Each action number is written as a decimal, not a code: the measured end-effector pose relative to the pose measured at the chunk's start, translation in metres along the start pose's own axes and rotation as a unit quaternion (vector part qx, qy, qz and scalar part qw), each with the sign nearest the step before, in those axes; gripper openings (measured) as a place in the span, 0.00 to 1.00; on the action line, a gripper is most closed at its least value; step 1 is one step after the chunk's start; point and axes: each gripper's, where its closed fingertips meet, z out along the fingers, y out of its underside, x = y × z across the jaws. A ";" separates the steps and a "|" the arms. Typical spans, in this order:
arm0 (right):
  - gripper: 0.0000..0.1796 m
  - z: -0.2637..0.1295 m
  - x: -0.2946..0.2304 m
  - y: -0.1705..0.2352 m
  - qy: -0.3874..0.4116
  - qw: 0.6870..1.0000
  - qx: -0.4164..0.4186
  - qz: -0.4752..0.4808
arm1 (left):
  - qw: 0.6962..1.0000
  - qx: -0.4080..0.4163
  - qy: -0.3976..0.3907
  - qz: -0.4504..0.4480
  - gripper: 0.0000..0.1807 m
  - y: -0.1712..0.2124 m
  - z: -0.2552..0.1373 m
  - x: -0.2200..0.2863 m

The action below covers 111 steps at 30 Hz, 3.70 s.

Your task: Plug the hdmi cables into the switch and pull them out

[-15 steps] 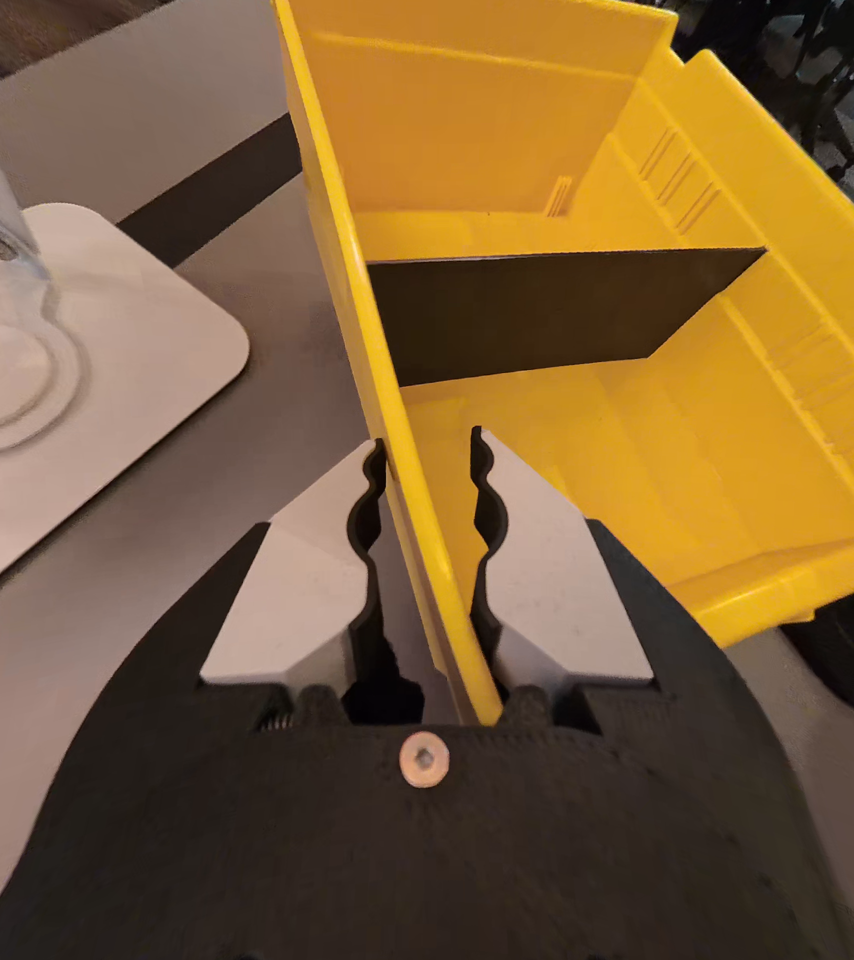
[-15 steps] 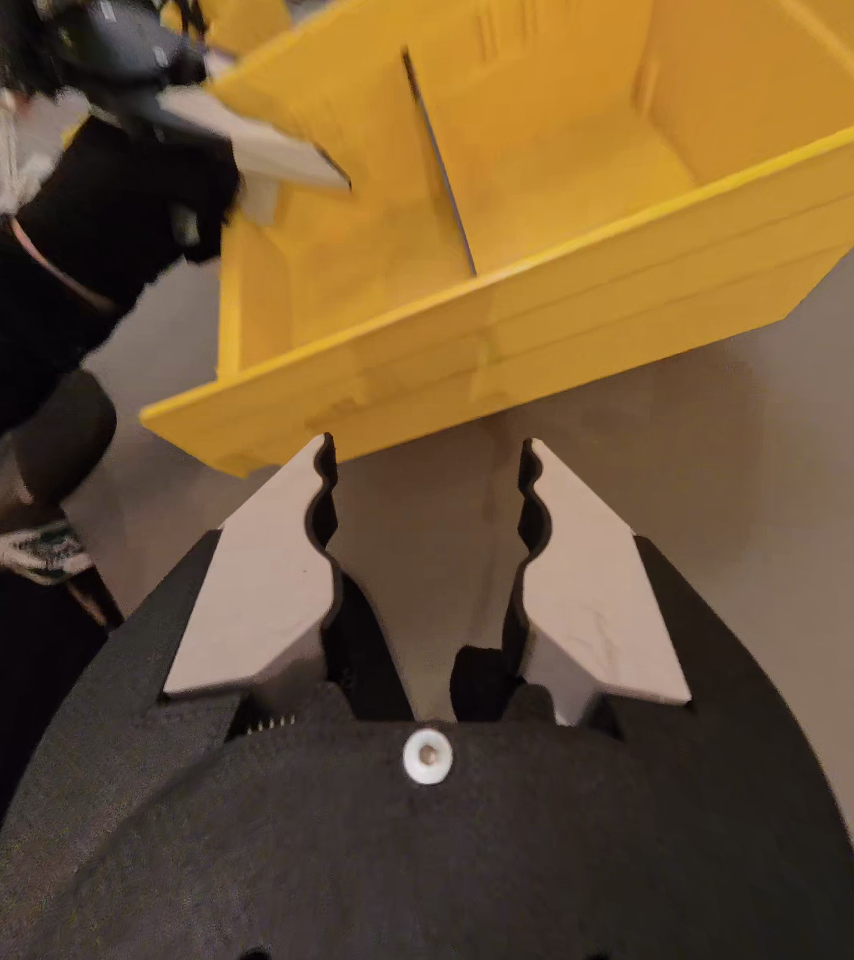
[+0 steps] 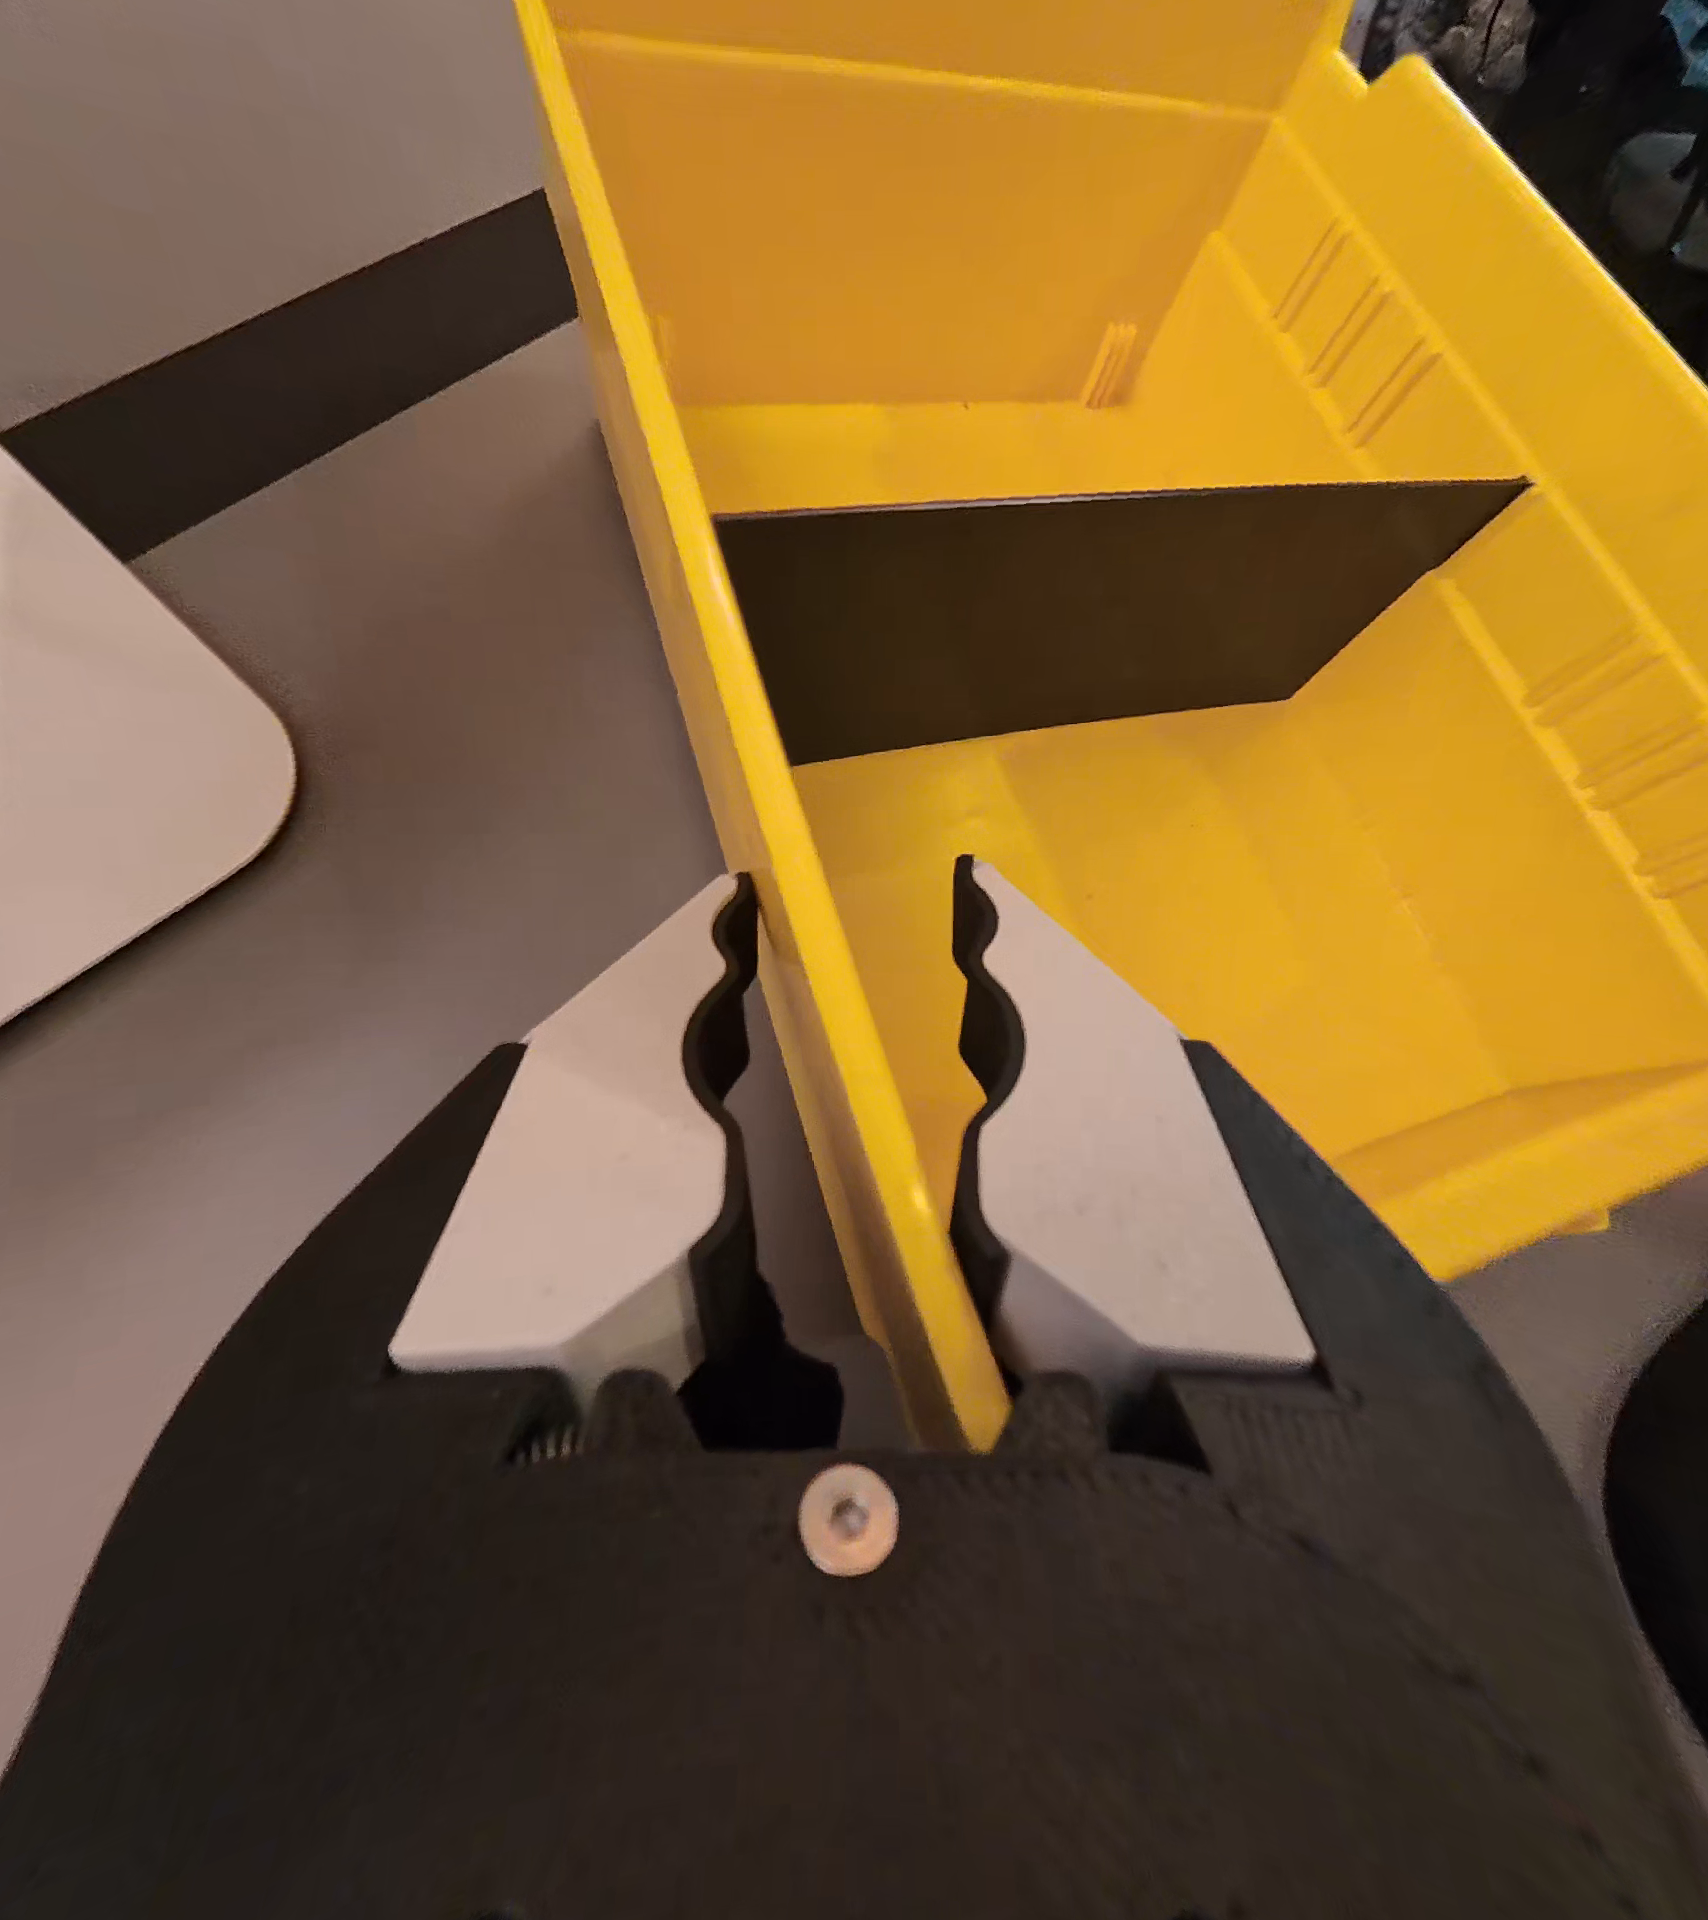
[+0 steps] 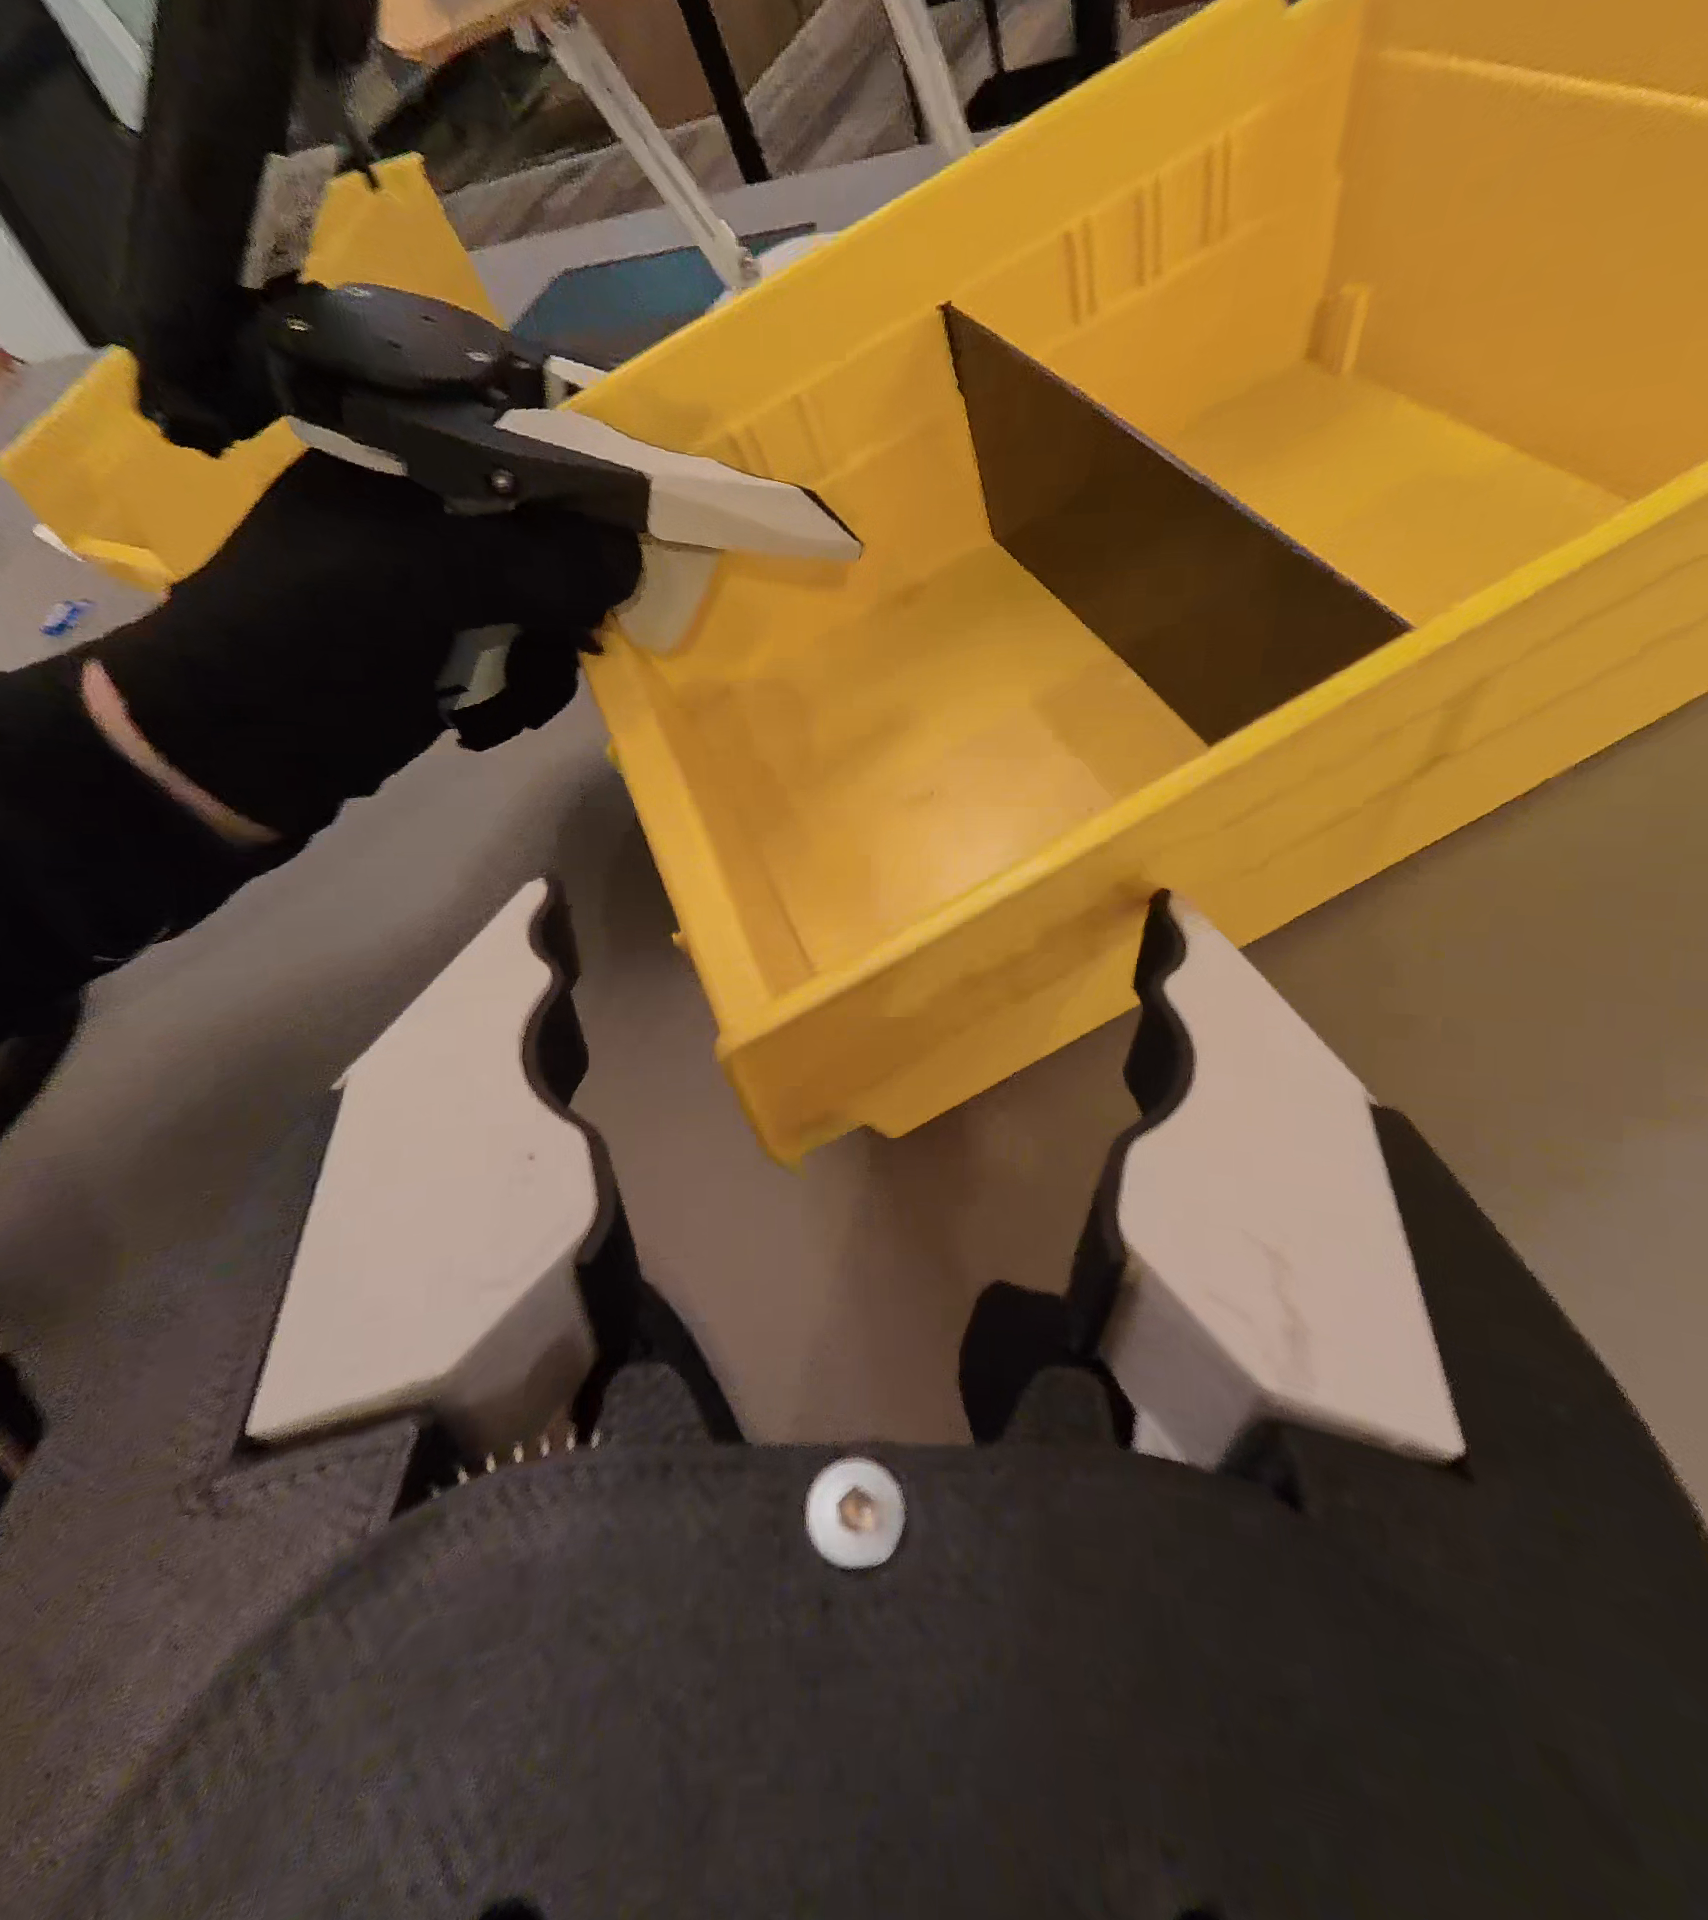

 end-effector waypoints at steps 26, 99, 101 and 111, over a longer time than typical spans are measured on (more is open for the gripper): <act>0.53 -0.012 0.195 -0.039 0.153 0.987 -0.049 -0.007 | 0.993 0.002 0.105 -0.058 0.61 -0.038 0.080 0.117; 0.52 0.308 -0.155 -0.057 -0.181 0.946 -0.045 -0.266 | 0.972 0.094 -0.215 0.007 0.39 0.066 -0.153 -0.223; 0.52 0.309 -0.151 -0.055 -0.176 0.947 -0.052 -0.263 | 0.972 0.091 -0.214 0.011 0.39 0.066 -0.153 -0.222; 0.52 0.314 -0.142 -0.051 -0.156 0.942 -0.062 -0.291 | 0.974 0.085 -0.210 0.015 0.39 0.068 -0.150 -0.219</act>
